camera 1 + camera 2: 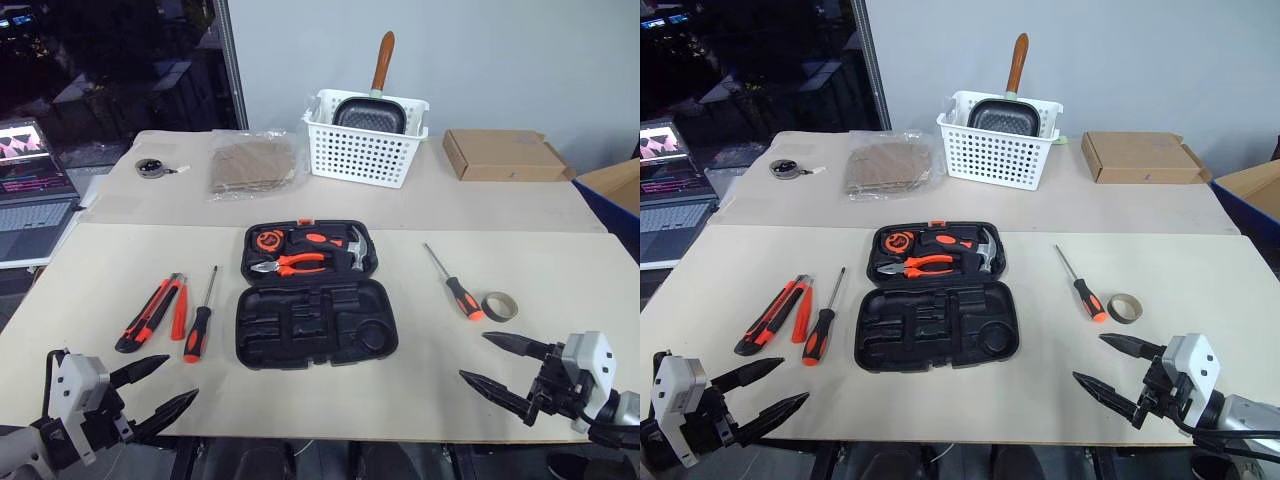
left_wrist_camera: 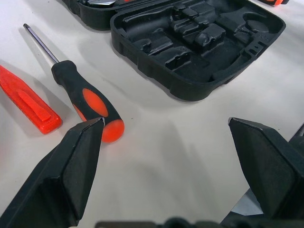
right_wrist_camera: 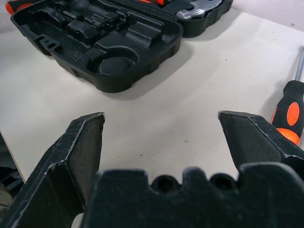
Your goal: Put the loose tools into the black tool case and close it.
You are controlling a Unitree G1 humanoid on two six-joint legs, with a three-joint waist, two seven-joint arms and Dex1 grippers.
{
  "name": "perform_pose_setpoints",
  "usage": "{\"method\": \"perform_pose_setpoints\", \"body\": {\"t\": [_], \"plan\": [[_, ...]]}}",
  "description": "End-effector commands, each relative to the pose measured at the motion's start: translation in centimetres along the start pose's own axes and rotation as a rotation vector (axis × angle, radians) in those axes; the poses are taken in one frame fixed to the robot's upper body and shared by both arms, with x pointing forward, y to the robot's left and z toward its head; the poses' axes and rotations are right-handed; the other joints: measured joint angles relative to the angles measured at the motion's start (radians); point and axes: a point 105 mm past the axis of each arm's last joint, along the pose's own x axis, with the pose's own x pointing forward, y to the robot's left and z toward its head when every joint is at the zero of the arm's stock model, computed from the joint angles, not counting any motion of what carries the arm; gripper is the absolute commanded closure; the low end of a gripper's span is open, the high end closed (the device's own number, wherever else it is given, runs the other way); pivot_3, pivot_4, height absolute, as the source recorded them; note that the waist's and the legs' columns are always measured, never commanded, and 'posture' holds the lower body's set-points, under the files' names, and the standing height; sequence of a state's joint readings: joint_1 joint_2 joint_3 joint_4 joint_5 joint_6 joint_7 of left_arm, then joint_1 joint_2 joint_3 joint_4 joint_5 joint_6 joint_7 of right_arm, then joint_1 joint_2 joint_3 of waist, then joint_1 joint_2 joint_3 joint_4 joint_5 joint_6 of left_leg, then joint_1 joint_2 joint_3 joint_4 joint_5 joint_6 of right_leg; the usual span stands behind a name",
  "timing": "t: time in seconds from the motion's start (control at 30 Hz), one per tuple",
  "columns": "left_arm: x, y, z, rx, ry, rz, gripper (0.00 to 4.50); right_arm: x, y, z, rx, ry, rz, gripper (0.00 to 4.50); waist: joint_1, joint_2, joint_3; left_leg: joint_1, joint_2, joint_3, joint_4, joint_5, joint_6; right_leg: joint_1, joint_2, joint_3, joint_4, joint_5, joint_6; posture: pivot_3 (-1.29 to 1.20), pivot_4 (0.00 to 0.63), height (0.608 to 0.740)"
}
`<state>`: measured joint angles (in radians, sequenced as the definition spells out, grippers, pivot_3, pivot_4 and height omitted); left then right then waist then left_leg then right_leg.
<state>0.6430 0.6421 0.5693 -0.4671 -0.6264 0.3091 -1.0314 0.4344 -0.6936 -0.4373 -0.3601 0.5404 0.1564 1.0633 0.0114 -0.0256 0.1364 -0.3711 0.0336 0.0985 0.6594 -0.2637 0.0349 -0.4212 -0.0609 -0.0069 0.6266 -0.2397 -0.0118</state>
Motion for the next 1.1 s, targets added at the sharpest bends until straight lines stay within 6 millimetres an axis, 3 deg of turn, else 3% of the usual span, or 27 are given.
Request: {"method": "perform_pose_setpoints", "body": {"t": [0.03,0.13,0.27,0.4,0.47,0.7,0.83,0.97,1.1], "plan": [[0.4,-0.3,0.9,0.031,-0.011,-0.012,0.0,0.6,0.2,1.1,-0.038,-0.062,0.012,0.08,0.0,0.0,0.0,0.0,0.0,0.0,0.0,0.0,0.0,0.0,0.0,0.0,0.0,0.0,0.0,0.0,0.15,0.74],[0.8,0.2,1.8,0.01,-0.054,0.04,0.0,1.7,0.8,2.6,-0.039,-0.15,0.064,0.08,-0.002,-0.001,0.0,0.0,0.0,0.0,0.0,0.0,0.0,0.0,0.0,0.0,0.0,0.0,0.0,0.0,0.15,0.74],[0.8,2.4,3.1,-0.045,-0.108,0.227,0.0,3.8,2.2,5.6,-0.048,-0.254,0.218,0.08,-0.003,0.0,0.0,0.001,0.0,0.0,0.0,0.0,0.0,0.001,0.0,0.002,0.002,0.003,0.004,0.0,0.15,0.74],[-0.3,5.8,3.2,-0.126,0.022,0.474,0.0,5.4,4.2,7.6,-0.095,-0.299,0.393,0.08,-0.003,-0.001,0.0,0.002,0.001,-0.001,0.0,0.0,0.0,0.0,0.001,0.001,0.003,0.004,0.005,0.0,0.15,0.74],[-0.6,6.7,4.3,-0.159,0.065,0.464,0.0,5.7,5.3,8.2,-0.119,-0.303,0.479,0.08,0.001,-0.002,0.001,0.001,0.001,-0.002,0.0,0.0,0.0,0.0,0.002,-0.001,0.003,0.004,0.004,0.0,0.15,0.74],[-1.0,9.4,5.7,-0.149,0.261,0.417,0.0,5.5,6.1,8.9,-0.154,-0.335,0.529,0.08,0.001,-0.003,0.001,0.0,-0.001,-0.003,0.0,-0.001,-0.002,0.0,0.001,-0.005,0.003,0.007,-0.003,0.0,0.15,0.74],[-0.2,11.1,6.1,-0.199,0.312,0.438,0.0,5.2,6.2,8.8,-0.167,-0.343,0.509,0.08,0.001,-0.003,0.001,0.0,-0.001,-0.003,0.0,-0.001,-0.003,0.0,0.001,-0.005,0.003,0.007,-0.003,0.0,0.15,0.74],[0.5,11.6,6.4,-0.202,0.33,0.437,0.0,5.3,5.9,8.7,-0.177,-0.346,0.468,0.08,-0.003,-0.003,0.001,0.0,0.0,-0.002,0.0,-0.001,-0.003,-0.001,0.001,-0.004,0.003,0.007,-0.003,0.0,0.15,0.74],[1.8,10.5,7.1,-0.247,0.295,0.359,0.0,5.3,5.6,8.5,-0.179,-0.328,0.451,0.08,-0.003,-0.003,0.001,0.0,0.0,-0.002,0.0,-0.002,-0.005,-0.001,0.0,-0.004,0.003,0.007,-0.004,0.0,0.15,0.74]]}}
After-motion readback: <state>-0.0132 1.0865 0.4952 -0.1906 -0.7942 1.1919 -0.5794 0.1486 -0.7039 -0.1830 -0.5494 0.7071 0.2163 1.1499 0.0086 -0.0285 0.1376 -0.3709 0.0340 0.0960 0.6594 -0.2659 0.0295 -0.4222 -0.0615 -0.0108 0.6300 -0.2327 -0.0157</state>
